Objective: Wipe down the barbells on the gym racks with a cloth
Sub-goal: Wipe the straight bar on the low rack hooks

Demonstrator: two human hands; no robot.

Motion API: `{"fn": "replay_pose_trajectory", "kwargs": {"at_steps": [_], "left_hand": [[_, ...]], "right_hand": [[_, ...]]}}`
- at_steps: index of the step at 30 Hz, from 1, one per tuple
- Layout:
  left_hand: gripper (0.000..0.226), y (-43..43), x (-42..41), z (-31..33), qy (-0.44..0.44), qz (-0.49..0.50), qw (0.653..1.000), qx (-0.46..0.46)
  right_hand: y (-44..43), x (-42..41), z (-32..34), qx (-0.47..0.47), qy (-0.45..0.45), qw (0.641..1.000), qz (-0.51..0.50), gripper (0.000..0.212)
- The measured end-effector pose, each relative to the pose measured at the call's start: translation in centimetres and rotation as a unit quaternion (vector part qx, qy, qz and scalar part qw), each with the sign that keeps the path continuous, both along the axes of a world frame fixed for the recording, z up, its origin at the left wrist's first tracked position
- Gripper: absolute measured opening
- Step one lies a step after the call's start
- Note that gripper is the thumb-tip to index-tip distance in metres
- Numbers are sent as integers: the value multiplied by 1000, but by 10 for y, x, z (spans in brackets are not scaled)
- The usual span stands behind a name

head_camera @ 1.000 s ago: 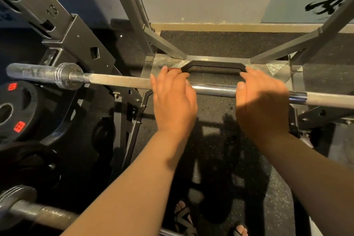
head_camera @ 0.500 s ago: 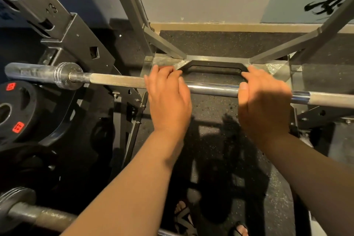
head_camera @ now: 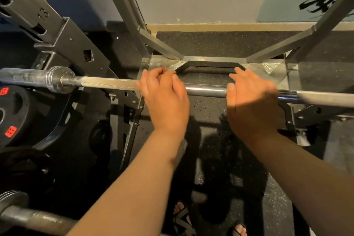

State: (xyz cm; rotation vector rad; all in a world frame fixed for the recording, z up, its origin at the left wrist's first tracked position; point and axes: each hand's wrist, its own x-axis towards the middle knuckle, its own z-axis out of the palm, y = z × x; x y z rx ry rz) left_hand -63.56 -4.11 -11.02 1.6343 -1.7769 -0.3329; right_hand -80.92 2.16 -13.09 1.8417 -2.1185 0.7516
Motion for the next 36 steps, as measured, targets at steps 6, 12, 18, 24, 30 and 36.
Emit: {"fn": "replay_pose_trajectory", "kwargs": {"at_steps": [6,12,18,24,30,36], "left_hand": [[33,29,-47,-7,-31,-109,993,-16],[38,13,-4,0,-103,-174,979,-32],[36,28,-59,-2,1,9,1000,-1],[30,53,-89,-1,-25,-175,984,8],[38,23,-23,0,-131,-144,980,-30],[32,39,-93,-6,8,62,998,16]], "right_hand": [[4,-3,-5,-38,56,998,12,36],[11,-14,-2,-6,127,991,28,40],[28,-48,5,17,166,986,8,36],[33,-59,6,-9,158,985,72,26],[42,-77,5,25,205,978,36,30],[56,-93,6,27,195,979,46,32]]}}
